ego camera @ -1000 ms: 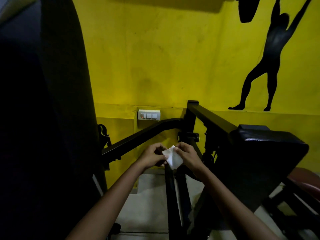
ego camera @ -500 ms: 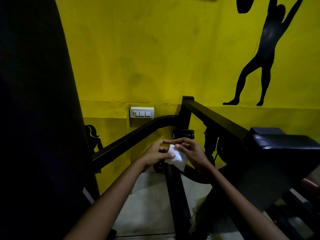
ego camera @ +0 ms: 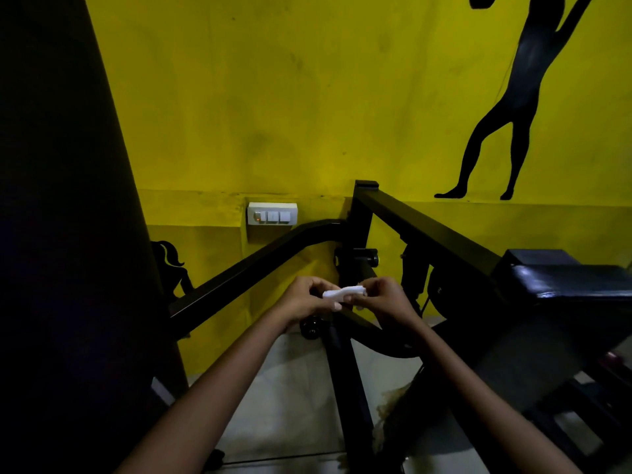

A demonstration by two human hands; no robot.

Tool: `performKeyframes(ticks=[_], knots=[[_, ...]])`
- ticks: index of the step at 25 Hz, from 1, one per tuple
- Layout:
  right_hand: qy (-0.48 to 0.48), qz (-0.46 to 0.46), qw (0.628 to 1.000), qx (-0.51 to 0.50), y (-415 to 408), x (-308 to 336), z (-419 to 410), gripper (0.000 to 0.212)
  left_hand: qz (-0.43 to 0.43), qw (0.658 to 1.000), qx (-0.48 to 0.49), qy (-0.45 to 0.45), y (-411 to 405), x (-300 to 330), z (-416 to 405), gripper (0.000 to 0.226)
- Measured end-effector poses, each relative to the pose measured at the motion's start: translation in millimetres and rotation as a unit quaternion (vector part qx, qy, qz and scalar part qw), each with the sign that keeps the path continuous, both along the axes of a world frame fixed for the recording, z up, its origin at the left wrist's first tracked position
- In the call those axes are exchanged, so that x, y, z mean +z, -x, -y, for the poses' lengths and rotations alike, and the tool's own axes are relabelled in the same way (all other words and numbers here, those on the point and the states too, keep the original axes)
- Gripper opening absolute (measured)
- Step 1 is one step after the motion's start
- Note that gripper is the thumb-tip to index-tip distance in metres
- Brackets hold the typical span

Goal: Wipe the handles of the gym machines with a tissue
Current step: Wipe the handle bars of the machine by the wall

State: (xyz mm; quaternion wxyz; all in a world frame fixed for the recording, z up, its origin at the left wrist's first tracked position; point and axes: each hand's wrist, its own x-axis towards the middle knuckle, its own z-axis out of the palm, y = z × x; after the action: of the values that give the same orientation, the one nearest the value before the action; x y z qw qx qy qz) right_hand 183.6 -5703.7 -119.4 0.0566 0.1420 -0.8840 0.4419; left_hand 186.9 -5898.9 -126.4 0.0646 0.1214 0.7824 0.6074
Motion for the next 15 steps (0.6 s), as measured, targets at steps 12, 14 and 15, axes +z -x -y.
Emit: performKeyframes(ticks=[12, 14, 15], knots=[[0.087, 0.097, 0.991, 0.036, 7.5, -19.3, 8.1, 0.028, -0.006, 0.997, -0.016, 0.081, 21.0, -27.3, 1.6, 0.008], [0.066, 0.101, 0.992, 0.038, 14.2, -28.4, 12.0, 0.022, -0.032, 0.993, -0.009, 0.111, 24.8, -38.3, 1.1, 0.020], [0.045, 0.090, 0.995, 0.023, 16.4, -33.4, 14.7, 0.019, -0.061, 0.987, 0.007, 0.151, 25.2, -43.9, 0.6, 0.021]])
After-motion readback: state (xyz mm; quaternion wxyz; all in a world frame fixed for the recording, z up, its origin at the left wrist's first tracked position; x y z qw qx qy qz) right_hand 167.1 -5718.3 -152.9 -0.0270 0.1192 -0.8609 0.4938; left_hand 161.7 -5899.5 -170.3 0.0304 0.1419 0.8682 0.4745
